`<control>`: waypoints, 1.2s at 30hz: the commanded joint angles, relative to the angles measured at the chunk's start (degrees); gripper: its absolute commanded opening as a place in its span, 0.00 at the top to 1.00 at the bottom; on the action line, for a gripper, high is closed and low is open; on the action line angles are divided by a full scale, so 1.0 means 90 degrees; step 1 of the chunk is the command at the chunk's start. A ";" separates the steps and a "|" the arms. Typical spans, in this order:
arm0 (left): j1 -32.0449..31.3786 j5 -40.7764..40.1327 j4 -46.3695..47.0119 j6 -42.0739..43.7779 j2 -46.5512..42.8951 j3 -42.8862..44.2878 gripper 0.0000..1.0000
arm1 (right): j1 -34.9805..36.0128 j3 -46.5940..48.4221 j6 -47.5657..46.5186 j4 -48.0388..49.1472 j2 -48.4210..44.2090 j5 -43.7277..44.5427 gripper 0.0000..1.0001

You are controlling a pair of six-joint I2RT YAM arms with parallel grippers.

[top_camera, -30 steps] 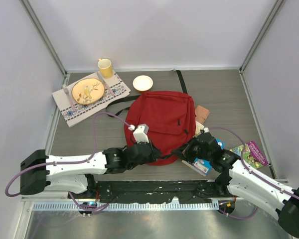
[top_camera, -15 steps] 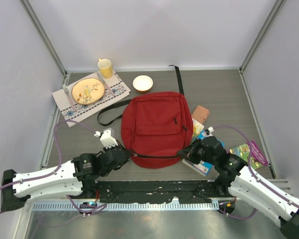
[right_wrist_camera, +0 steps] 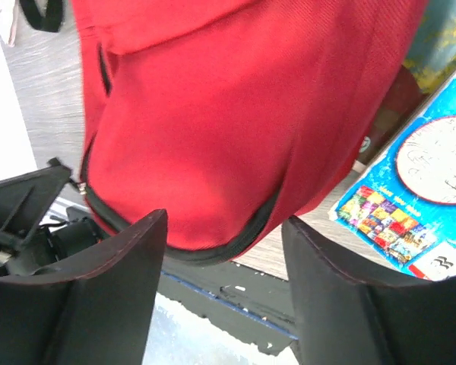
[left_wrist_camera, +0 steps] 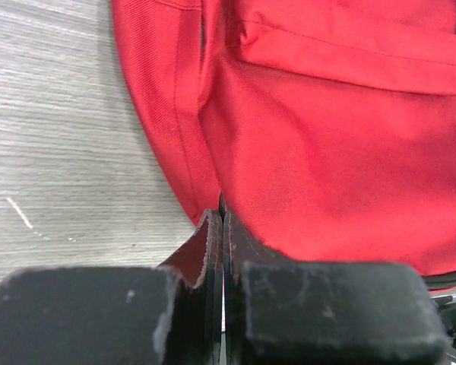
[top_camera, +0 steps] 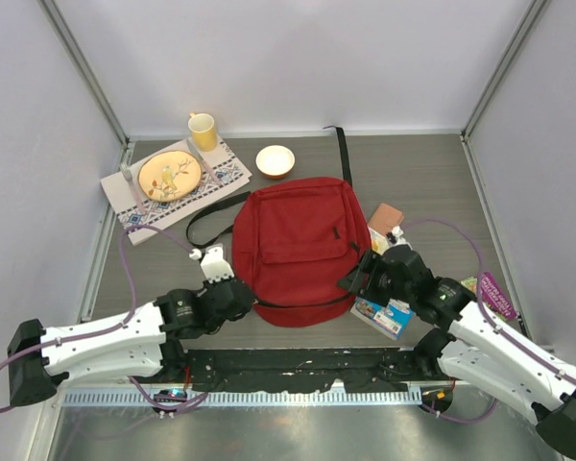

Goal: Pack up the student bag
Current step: Unzip the student bag at the center of the board.

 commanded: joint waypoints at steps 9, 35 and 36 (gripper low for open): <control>0.0030 0.0262 0.1205 0.0335 0.0313 0.0149 1.00 | 0.0032 0.1717 -0.2337 -0.0218 -0.0165 -0.1539 0.27; 0.0030 -0.0011 0.0405 0.0198 -0.0410 0.0208 1.00 | 0.3420 0.2801 -0.5621 0.1873 0.3928 0.0842 0.24; 0.0030 -0.0011 0.0405 0.0198 -0.0410 0.0218 1.00 | 0.3517 0.2772 -0.5670 0.1989 0.3977 0.0901 0.24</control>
